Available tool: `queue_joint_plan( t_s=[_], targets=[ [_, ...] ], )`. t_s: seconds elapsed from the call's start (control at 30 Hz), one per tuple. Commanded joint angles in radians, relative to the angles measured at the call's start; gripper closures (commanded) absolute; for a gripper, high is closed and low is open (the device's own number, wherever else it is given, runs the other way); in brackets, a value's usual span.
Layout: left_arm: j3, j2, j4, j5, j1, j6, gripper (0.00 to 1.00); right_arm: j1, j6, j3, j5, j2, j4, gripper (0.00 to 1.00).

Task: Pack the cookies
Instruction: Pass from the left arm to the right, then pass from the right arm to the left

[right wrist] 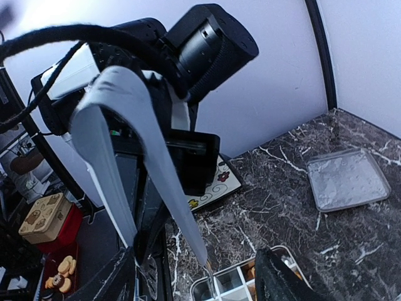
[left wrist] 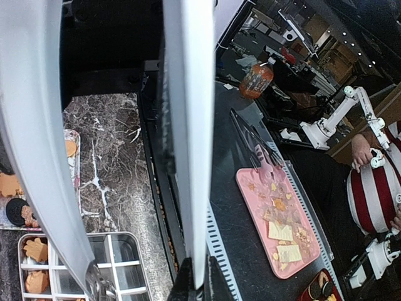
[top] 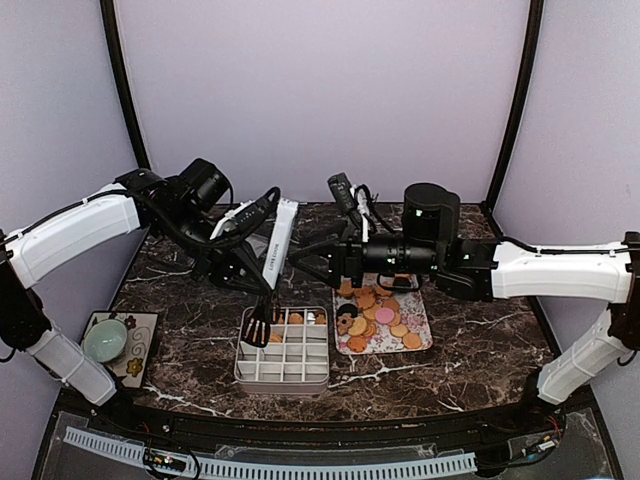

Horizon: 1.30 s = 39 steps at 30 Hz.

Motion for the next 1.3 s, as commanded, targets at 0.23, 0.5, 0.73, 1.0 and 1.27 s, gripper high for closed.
queue_joint_plan(
  t_s=[0.23, 0.5, 0.73, 1.0, 1.27],
  targets=[
    [0.051, -0.048, -0.028, 0.081, 0.003, -0.034, 1.0, 0.037, -0.056, 0.076, 0.043, 0.06, -0.022, 0.5],
    [0.048, -0.049, -0.028, 0.079, 0.003, -0.034, 1.0, 0.061, -0.051, 0.134, 0.04, 0.128, 0.012, 0.73],
    [0.045, -0.05, -0.007, 0.056, 0.003, -0.064, 0.85, 0.084, -0.076, 0.119, 0.119, 0.121, 0.091, 1.0],
    [-0.032, -0.101, 0.018, 0.047, 0.006, -0.099, 0.41, 0.088, -0.036, 0.002, 0.201, 0.036, 0.276, 1.0],
    [-0.144, -0.164, 0.079, 0.014, 0.006, -0.155, 0.59, 0.108, -0.028, -0.043, 0.295, 0.036, 0.388, 1.0]
  ],
)
